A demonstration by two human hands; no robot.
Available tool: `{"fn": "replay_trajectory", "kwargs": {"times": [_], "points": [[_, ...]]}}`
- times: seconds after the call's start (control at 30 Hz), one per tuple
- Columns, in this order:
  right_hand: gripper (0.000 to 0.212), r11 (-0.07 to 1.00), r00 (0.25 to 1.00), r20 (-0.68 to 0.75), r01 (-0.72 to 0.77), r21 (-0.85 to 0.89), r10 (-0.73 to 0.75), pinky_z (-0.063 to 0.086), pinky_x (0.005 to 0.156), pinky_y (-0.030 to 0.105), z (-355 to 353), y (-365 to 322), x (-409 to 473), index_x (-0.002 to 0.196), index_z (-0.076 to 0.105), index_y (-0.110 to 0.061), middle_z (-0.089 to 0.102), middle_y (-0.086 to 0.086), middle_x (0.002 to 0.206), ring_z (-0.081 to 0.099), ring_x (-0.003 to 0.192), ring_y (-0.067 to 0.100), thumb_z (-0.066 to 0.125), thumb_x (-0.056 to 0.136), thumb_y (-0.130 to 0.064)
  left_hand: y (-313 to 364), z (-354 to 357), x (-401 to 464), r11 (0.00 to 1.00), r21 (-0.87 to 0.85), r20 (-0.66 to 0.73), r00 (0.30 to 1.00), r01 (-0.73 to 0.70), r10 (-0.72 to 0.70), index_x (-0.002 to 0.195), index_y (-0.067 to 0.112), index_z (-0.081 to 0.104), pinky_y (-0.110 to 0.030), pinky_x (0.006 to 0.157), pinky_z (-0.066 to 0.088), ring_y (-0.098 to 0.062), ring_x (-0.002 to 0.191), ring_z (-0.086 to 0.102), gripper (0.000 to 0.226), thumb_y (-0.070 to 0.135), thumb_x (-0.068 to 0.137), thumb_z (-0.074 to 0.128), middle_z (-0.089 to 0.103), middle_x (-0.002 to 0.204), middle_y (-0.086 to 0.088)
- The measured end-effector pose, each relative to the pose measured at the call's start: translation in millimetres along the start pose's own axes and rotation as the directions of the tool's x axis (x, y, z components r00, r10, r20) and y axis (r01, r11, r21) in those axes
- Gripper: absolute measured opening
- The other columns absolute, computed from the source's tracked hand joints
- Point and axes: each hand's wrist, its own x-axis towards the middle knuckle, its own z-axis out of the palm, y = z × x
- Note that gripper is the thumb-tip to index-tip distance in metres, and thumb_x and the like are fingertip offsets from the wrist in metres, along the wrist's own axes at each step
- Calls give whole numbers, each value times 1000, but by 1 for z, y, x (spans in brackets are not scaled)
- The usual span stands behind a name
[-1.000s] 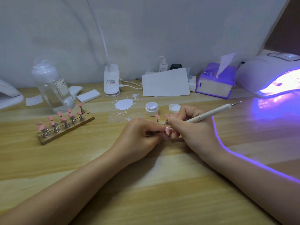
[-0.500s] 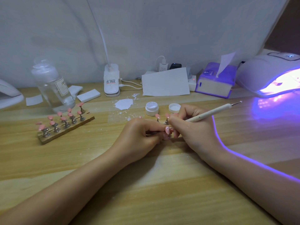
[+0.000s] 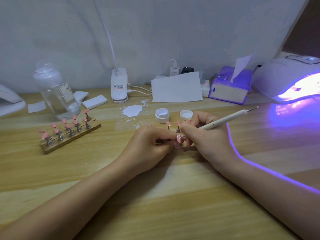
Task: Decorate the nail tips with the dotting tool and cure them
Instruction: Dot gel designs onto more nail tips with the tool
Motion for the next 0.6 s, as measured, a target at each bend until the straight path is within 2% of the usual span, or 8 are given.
{"fn": "replay_trajectory", "kwargs": {"times": [0.27, 0.47, 0.6], "points": [[41, 1000, 1000, 5, 12, 3, -12, 38, 40, 9, 0, 1, 0, 46, 36, -7, 44, 1, 34, 50, 35, 4, 56, 76, 11, -2, 0, 0, 1000, 0, 1, 1000, -14, 14, 80, 12, 75, -25, 61, 47, 9, 61, 53, 17, -1, 81, 64, 67, 67, 6], [42, 1000, 1000, 8, 5, 11, -6, 40, 39, 11, 0, 2, 0, 46, 36, -7, 44, 0, 33, 51, 35, 6, 58, 77, 11, -2, 0, 0, 1000, -3, 0, 1000, -4, 4, 79, 10, 74, -28, 60, 48, 3, 60, 53, 15, -1, 81, 64, 68, 70, 0], [40, 1000, 1000, 3, 12, -4, -12, 41, 40, 13, -1, 2, 1, 47, 37, -8, 45, 2, 35, 53, 37, 8, 60, 76, 8, -1, 0, 0, 1000, -5, -1, 1000, -9, 9, 81, 16, 73, -23, 60, 47, 8, 59, 52, 18, 0, 81, 65, 66, 64, 9]]}}
